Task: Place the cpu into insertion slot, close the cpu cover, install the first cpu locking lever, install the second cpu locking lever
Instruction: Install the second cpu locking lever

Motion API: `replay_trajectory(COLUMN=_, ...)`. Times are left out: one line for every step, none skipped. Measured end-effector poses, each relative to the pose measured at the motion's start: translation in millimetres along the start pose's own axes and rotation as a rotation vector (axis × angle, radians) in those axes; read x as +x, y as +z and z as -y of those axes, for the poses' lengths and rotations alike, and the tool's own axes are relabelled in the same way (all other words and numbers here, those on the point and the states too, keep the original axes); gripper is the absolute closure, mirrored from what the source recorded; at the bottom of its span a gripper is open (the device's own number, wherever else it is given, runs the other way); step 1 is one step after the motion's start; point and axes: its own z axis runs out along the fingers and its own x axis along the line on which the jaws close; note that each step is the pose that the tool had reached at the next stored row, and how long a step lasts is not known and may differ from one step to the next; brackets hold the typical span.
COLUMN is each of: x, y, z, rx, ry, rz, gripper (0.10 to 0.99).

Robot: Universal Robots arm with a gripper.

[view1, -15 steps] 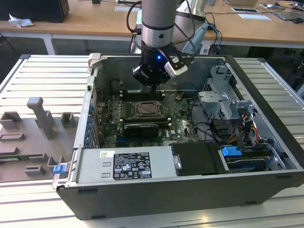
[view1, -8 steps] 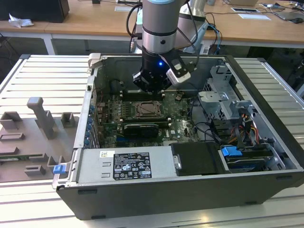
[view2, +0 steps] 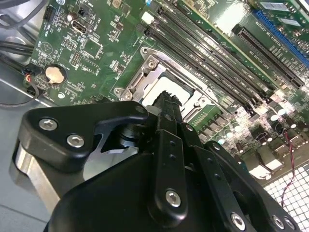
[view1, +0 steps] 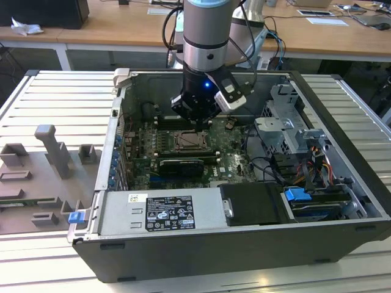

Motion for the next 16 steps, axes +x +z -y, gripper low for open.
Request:
replay_trajectory(x=0.1, y=0.1, z=1.0, rx=0.0, ry=0.0, rz=0.0, gripper=0.98)
replay_trajectory(x=0.1, y=0.2, z=1.8, rx=0.0, ry=0.0, rz=0.0, gripper=0.98)
replay_trajectory(x=0.2, y=0.2, z=2.3, rx=0.0, ry=0.0, rz=0.0, gripper=0.98)
replay_trajectory(x=0.3, y=0.3, z=2.9, rx=0.0, ry=0.0, rz=0.0, gripper=0.98)
replay_trajectory(x=0.4, y=0.5, z=3.6, rx=0.0, ry=0.0, rz=0.0, gripper=0.98)
replay_trajectory(x=0.4, y=0.6, z=4.1, rx=0.0, ry=0.0, rz=0.0, gripper=0.98)
replay_trajectory(x=0.5, y=1.0, z=4.8, rx=0.0, ry=0.0, rz=0.0, gripper=0.98)
replay_trajectory(x=0.5, y=1.4, z=5.3, rx=0.0, ry=0.0, rz=0.0001, gripper=0.98)
replay_trajectory(x=0.6, y=1.6, z=5.8, rx=0.0, ry=0.0, rz=0.0001, gripper=0.98)
replay_trajectory(x=0.7, y=2.0, z=6.6, rx=0.0, ry=0.0, rz=0.0, gripper=0.98)
replay_trajectory(x=0.7, y=2.3, z=6.9, rx=0.0, ry=0.0, rz=0.0001, gripper=0.98)
replay_trajectory(x=0.8, y=2.7, z=7.2, rx=0.0, ry=0.0, rz=0.0, gripper=0.98)
replay_trajectory(x=0.8, y=3.7, z=7.9, rx=0.0, ry=0.0, rz=-0.0014, gripper=0.98)
replay_trajectory(x=0.8, y=4.4, z=8.2, rx=0.0, ry=0.0, rz=-0.0024, gripper=0.98)
replay_trajectory(x=1.0, y=5.6, z=8.5, rx=0.0, ry=0.0, rz=-0.0049, gripper=0.98)
replay_trajectory(x=1.1, y=7.1, z=8.9, rx=-0.001, ry=0.001, rz=-0.0092, gripper=0.98)
